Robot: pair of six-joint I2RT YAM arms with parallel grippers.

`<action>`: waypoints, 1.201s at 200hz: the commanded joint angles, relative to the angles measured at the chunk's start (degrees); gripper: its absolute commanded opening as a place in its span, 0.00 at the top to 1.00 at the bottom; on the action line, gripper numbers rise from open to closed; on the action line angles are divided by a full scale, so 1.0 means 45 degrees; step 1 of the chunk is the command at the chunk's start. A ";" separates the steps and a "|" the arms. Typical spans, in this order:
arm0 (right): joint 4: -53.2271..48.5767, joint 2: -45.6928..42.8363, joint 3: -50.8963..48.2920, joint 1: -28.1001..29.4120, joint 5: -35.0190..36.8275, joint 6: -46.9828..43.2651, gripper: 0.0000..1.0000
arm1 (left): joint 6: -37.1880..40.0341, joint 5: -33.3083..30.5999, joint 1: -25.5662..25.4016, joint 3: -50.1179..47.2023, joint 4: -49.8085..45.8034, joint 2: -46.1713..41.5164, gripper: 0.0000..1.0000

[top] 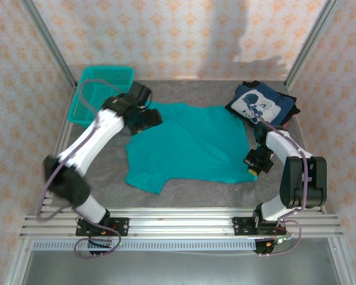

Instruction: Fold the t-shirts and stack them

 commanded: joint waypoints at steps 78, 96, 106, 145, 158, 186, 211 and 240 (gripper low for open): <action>-0.0021 -0.0208 0.0376 -0.0075 -0.0373 -0.0271 1.00 | -0.3436 0.0144 0.1463 -0.9954 0.0740 -0.4167 0.32; 0.0019 -0.0190 0.0395 -0.0086 -0.0393 -0.0271 1.00 | -0.3392 -0.0024 0.1524 -1.0392 0.1447 -0.3605 0.36; 0.0030 -0.0170 0.0393 -0.0081 -0.0413 -0.0261 1.00 | -0.3428 -0.0079 0.1543 -1.0489 0.1980 -0.3349 0.37; 0.0077 -0.0210 0.0317 -0.0084 -0.0452 -0.0244 1.00 | -0.3451 -0.0009 0.1548 -1.0148 0.3521 -0.2580 0.42; 0.0094 -0.0225 0.0242 -0.0082 -0.0487 -0.0215 1.00 | -0.3516 0.0230 0.1547 -1.0159 0.3882 -0.2318 0.44; 0.0106 -0.0310 0.0120 -0.0087 -0.0457 -0.0174 1.00 | -0.3593 0.0588 0.1529 -1.0473 0.4258 -0.1732 0.60; 0.0022 -0.0472 0.0139 -0.0086 -0.0337 -0.0168 1.00 | -0.3364 0.0328 0.1519 -1.0626 0.3653 -0.1848 0.74; -0.0110 -0.0666 0.0158 -0.0087 -0.0228 -0.0139 1.00 | -0.3293 0.0049 0.1529 -1.0613 0.2926 -0.2579 0.86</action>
